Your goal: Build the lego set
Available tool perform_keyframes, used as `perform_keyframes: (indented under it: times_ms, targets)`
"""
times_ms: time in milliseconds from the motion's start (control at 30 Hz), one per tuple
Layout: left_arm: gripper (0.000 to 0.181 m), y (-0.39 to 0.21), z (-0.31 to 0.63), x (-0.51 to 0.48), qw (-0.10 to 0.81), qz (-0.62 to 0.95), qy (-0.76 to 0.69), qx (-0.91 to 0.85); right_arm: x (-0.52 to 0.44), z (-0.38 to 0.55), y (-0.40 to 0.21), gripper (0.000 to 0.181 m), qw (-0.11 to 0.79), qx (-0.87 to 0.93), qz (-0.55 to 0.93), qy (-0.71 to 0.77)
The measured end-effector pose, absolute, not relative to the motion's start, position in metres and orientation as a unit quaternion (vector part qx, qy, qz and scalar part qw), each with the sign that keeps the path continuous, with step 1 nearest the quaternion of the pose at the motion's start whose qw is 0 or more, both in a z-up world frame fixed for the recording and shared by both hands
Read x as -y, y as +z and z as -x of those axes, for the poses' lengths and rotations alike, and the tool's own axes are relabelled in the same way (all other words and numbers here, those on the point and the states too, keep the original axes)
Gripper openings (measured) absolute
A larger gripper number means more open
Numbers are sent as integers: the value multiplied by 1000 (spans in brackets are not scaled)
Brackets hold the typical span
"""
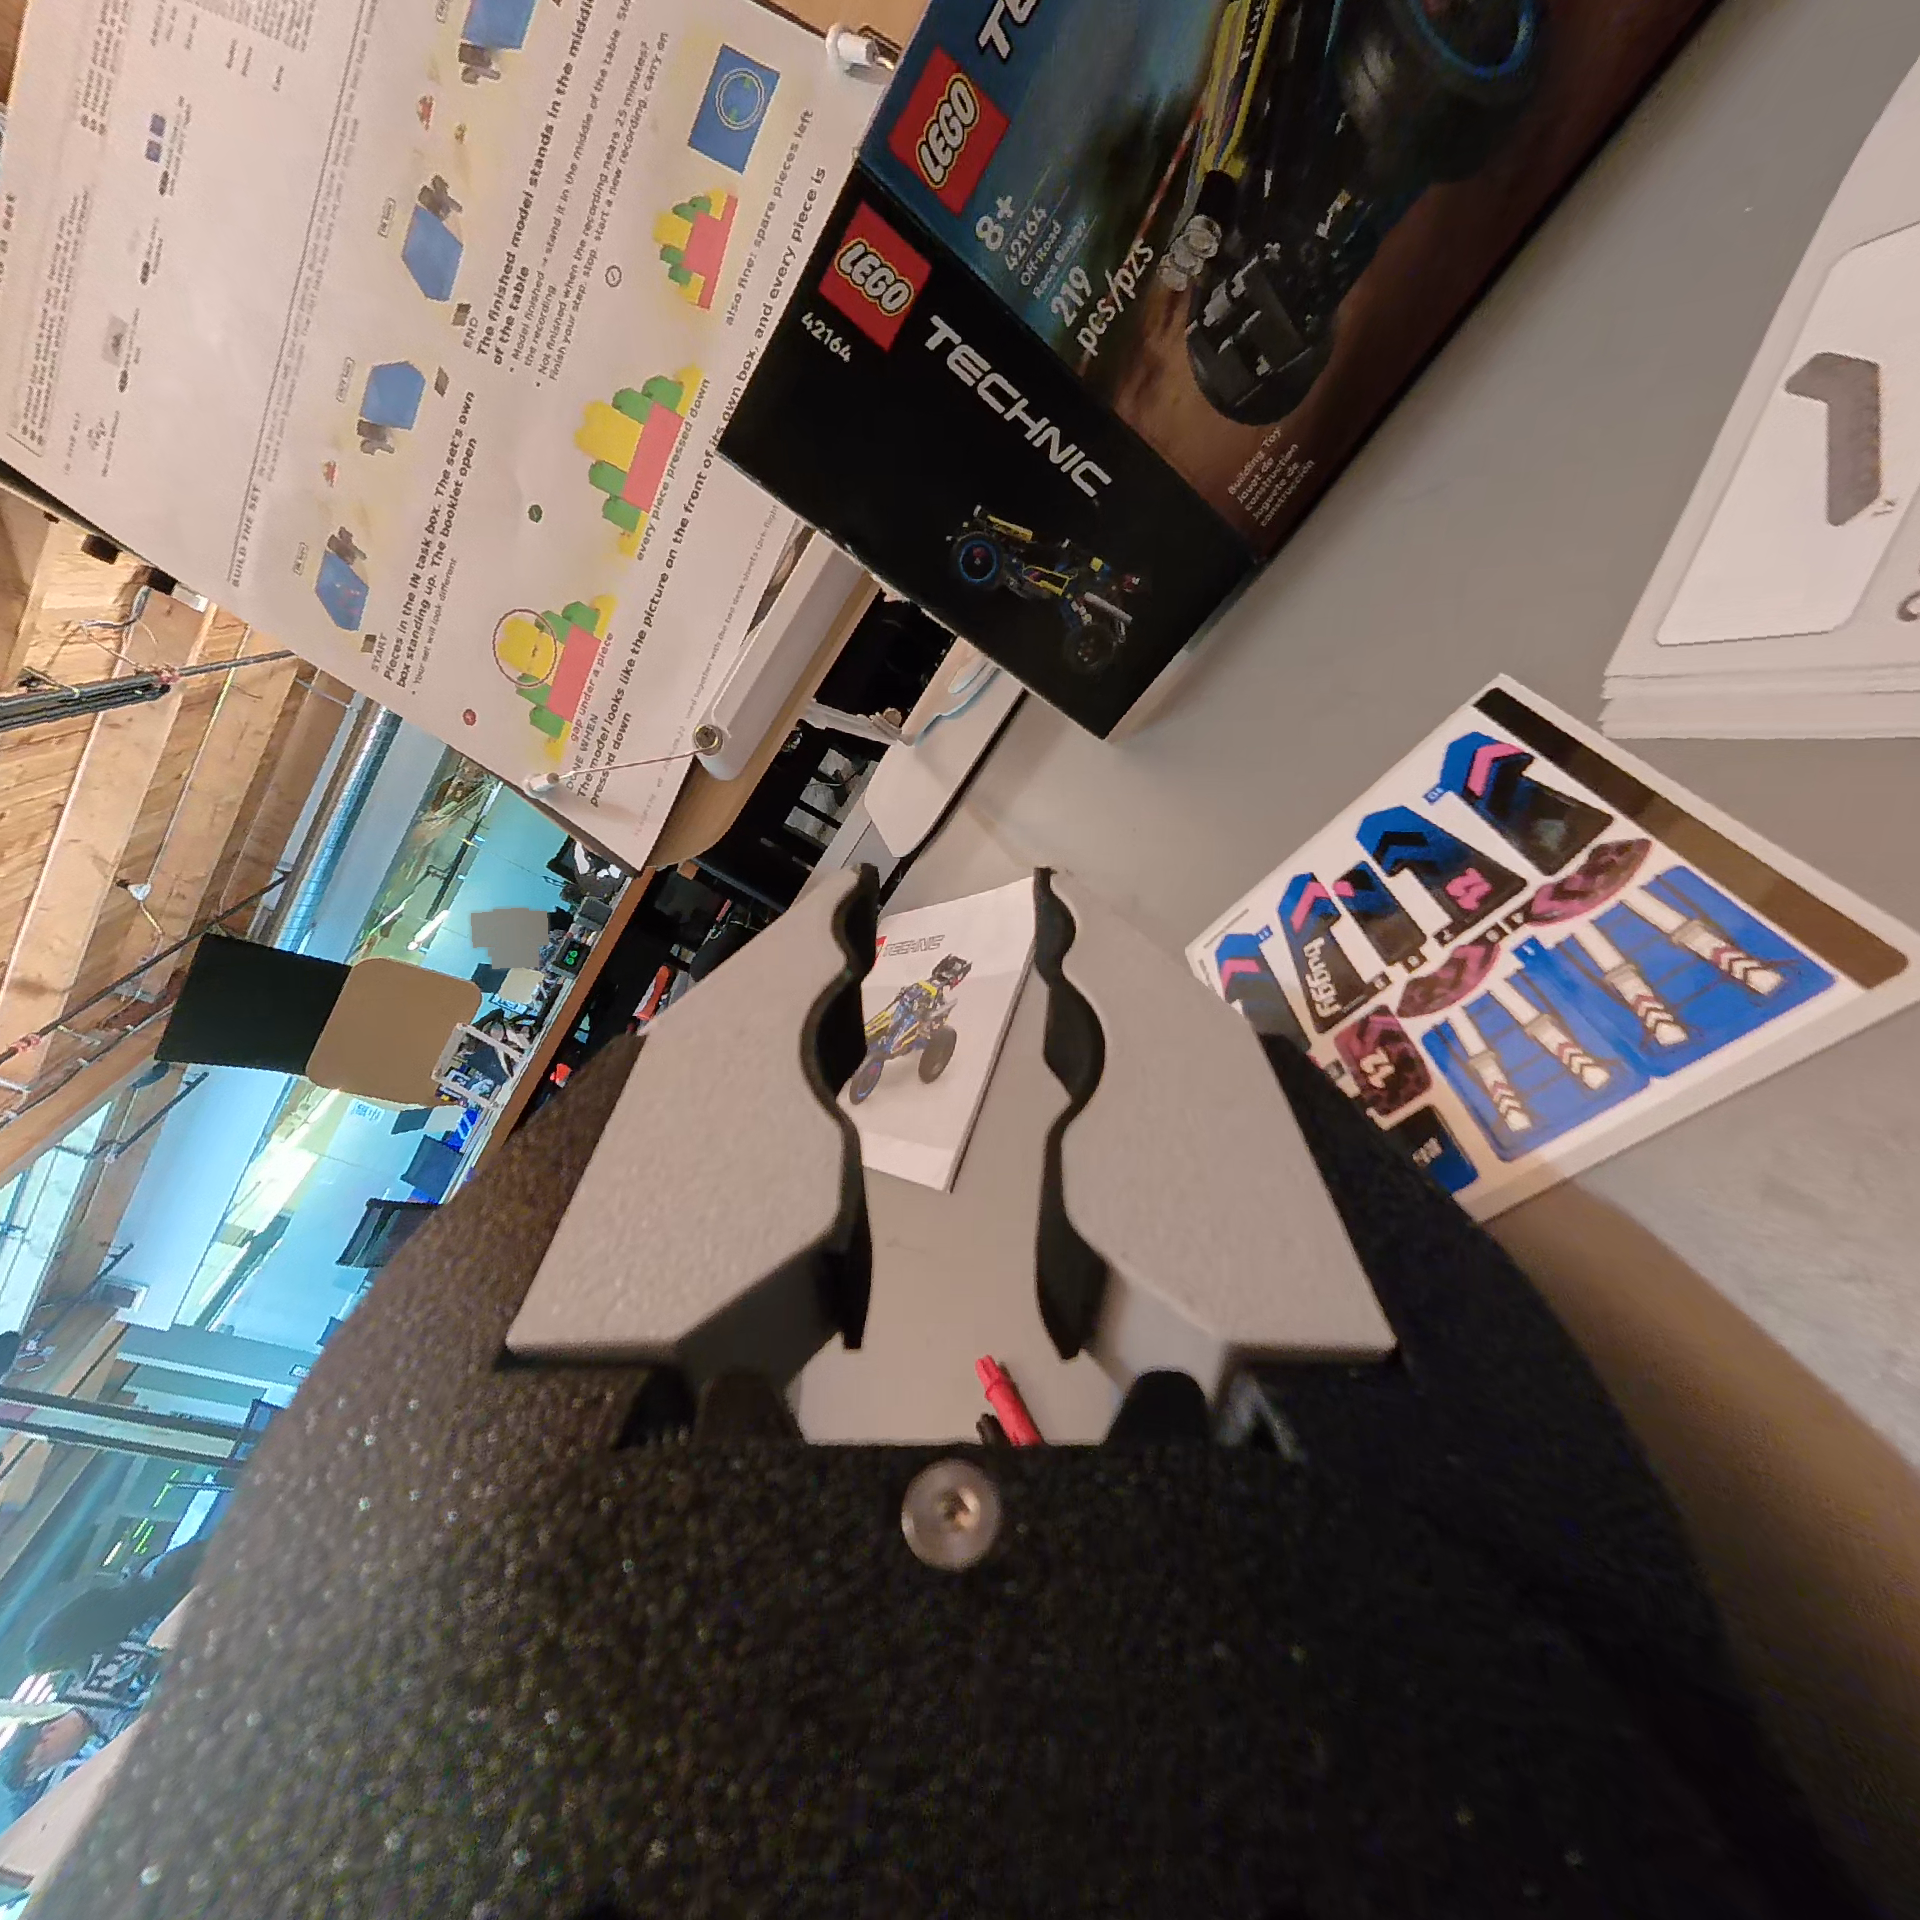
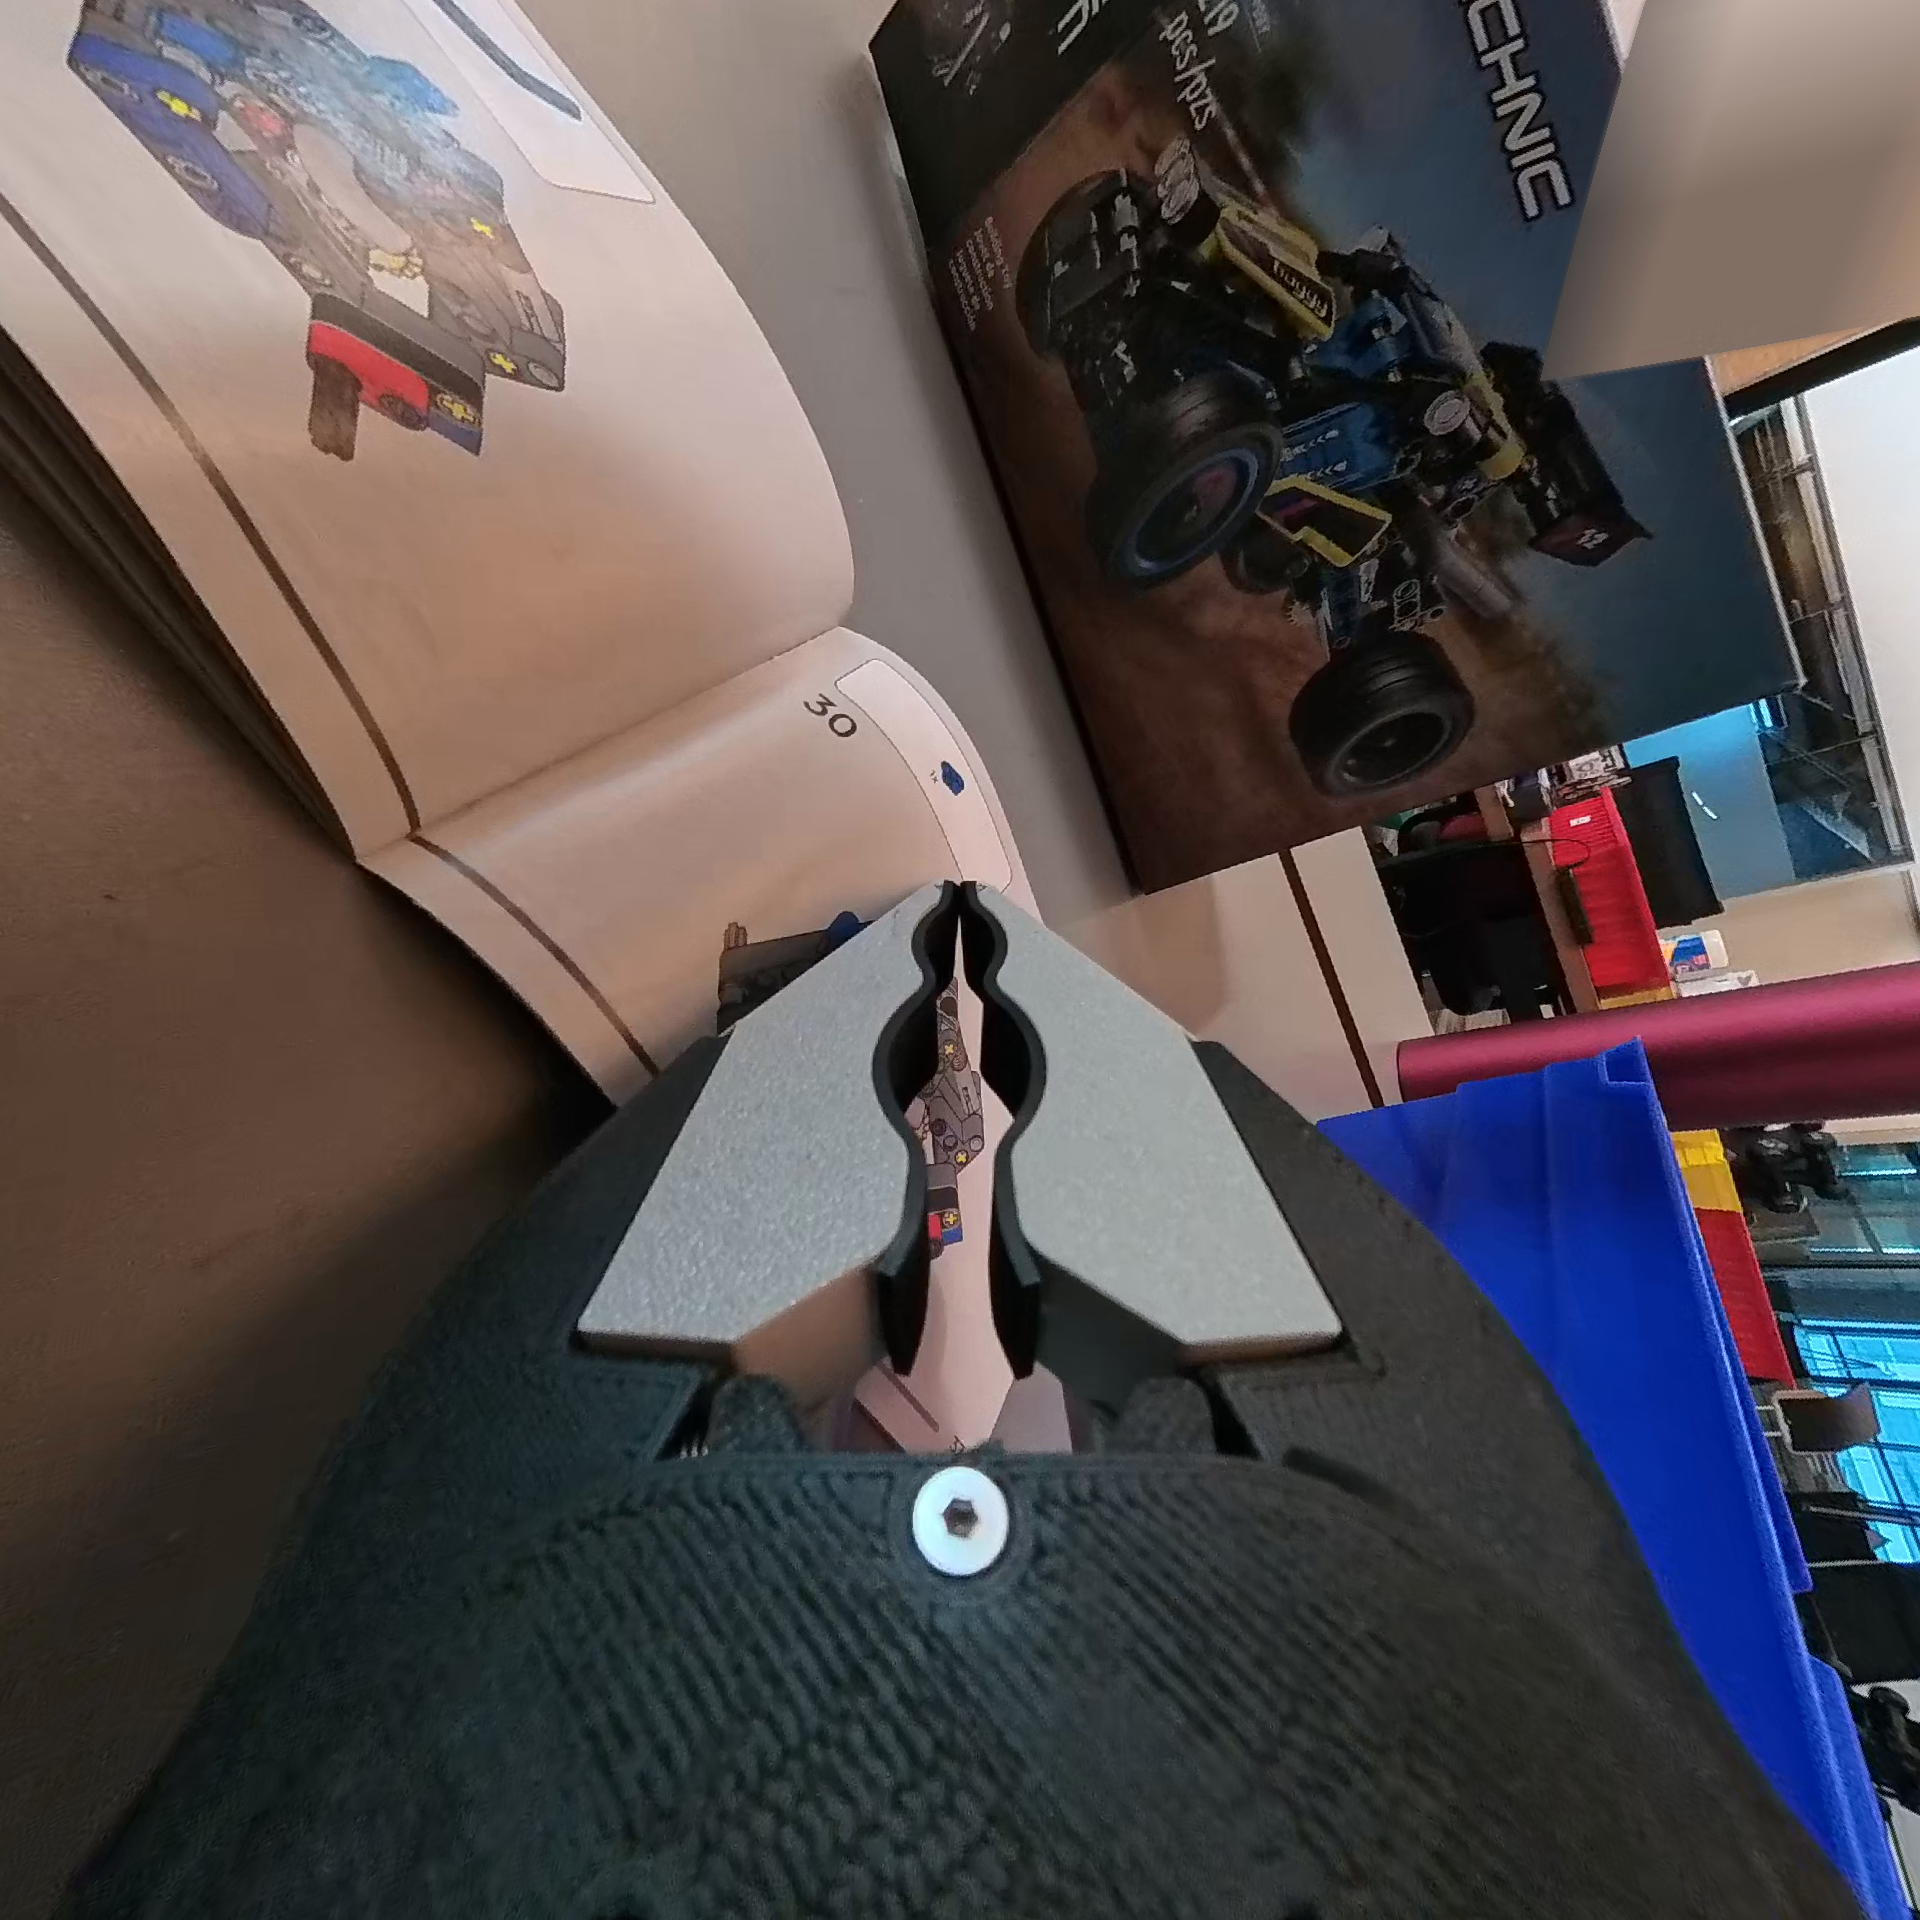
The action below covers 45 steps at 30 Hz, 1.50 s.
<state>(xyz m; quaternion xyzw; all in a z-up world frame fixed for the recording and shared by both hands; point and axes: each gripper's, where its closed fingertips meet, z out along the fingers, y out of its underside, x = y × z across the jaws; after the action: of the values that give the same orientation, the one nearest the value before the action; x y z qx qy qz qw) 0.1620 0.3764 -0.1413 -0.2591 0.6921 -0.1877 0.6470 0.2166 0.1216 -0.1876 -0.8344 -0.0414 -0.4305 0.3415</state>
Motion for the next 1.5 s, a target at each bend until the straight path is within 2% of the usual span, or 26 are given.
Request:
perform_keyframes:
  times_ms: [467, 633, 767, 833, 933, 1000, 1100, 1233, 1367, 1500]
  targets:
    - [26, -136, -161, -370, 659, 241, -186, -688, -122, -222, -187, 0, 339, 37, 833, -436]
    - [26, -113, -155, -355, 696, 198, -179, -666, -122, -225, -171, 0, 365, 33, 814, -450]
    - [25, -92, -145, -333, 705, 169, -214, -655, -123, -227, -148, 9, 384, 55, 787, -480]
    - [21, -94, -141, -315, 674, 151, -248, -680, -128, -216, -141, 14, 403, 90, 780, -470]
    - [19, -100, -128, -281, 591, 133, -340, -720, -133, -185, -134, 29, 467, 100, 792, -380]
    - [19, -109, -112, -261, 516, 134, -401, -745, -133, -156, -133, 33, 514, 91, 802, -291]
    - [22, -127, -65, -237, 387, 140, -447, -794, -137, -90, -140, 39, 538, 103, 818, -178]
    - [33, -163, 3, -227, 263, 159, -414, -857, -136, -26, -160, 45, 460, 161, 860, -149]
    - [36, -181, 34, -215, 253, 145, -367, -883, -150, -1, -166, 49, 426, 197, 865, -179]
    - [26, -190, 27, -207, 256, 180, -338, -888, -158, 0, -173, 48, 400, 201, 876, -180]
